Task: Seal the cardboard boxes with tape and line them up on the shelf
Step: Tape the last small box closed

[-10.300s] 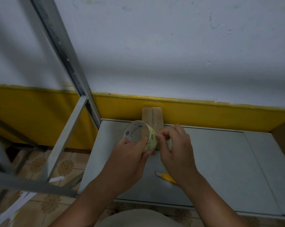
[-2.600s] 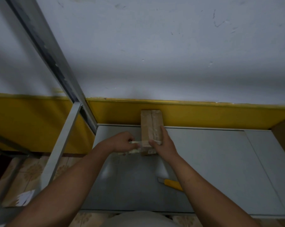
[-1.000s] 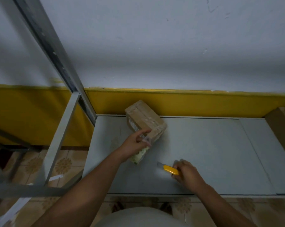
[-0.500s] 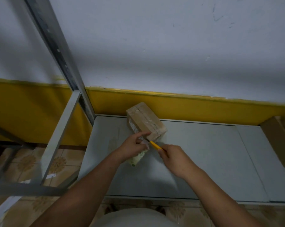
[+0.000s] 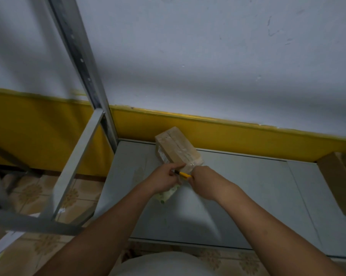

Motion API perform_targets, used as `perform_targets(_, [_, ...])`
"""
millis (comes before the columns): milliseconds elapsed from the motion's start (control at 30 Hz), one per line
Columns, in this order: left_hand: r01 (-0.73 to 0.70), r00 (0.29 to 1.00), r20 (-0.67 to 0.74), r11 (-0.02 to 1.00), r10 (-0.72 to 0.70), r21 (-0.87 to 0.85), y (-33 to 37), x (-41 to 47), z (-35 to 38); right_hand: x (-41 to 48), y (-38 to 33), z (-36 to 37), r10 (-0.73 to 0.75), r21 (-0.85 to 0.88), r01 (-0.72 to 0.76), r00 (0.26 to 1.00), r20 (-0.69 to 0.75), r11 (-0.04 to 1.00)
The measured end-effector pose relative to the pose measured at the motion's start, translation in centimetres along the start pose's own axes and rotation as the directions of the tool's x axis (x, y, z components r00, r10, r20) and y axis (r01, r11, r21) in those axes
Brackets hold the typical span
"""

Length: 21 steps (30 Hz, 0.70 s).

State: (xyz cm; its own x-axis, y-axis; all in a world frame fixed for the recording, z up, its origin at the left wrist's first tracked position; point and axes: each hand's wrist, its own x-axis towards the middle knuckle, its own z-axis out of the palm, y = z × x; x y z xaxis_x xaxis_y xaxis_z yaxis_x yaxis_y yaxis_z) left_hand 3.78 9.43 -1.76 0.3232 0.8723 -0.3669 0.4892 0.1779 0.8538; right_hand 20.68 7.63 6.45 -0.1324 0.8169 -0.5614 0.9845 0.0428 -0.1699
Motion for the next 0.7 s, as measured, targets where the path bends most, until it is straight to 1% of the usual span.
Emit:
perform_targets(133, [0.009, 1.0, 0.029, 1.0, -0.009, 0.016, 1.0, 0.0, -0.2, -0.2, -1.4, -1.1, 0.013, -0.077, -0.007, 0.997, 0.079, 0.997])
perform_targets(200, [0.018, 1.0, 0.013, 1.0, -0.018, 0.004, 1.3, -0.1, -0.3, -0.3, -1.6, -1.4, 0.003, -0.113, 0.009, 0.995, 0.104, 0.994])
perform_targets(300, [0.026, 1.0, -0.01, 1.0, -0.026, -0.003, 1.3, -0.2, -0.5, -0.5, -1.1, -1.3, 0.023, -0.115, -0.007, 0.991, 0.134, 0.993])
perform_targets(367, [0.029, 1.0, -0.007, 0.999, -0.029, 0.029, 1.4, -0.3, -0.9, -0.5, -0.1, -0.6, 0.025, -0.089, -0.015, 0.993, 0.114, 0.996])
perform_targets(433, [0.021, 1.0, 0.006, 0.999, -0.021, 0.047, 1.5, -0.6, -1.3, -0.7, 1.5, 0.8, 0.043, -0.023, -0.041, 0.997, 0.065, 0.999])
perform_targets(500, [0.007, 1.0, 0.005, 0.999, -0.008, 0.047, 1.4, -0.6, -1.3, -0.8, 3.4, 2.9, 0.061, 0.032, -0.063, 0.997, 0.055, 0.997])
perform_targets(567, [0.004, 1.0, -0.008, 0.999, -0.004, 0.048, 1.2, -0.6, -1.2, -0.7, 5.6, 5.6, 0.05, 0.039, -0.052, 0.998, 0.043, 0.998])
perform_targets(633, [0.005, 1.0, -0.002, 0.999, -0.005, 0.05, 0.9, -0.5, -1.1, -0.5, 7.7, 8.9, 0.034, 0.04, -0.034, 0.999, -0.003, 0.999])
perform_targets(700, [-0.008, 1.0, 0.008, 0.998, 0.008, 0.065, 0.7, -0.6, -1.1, -0.6, 9.4, 12.0, 0.043, 0.106, -0.034, 0.996, -0.082, 0.994])
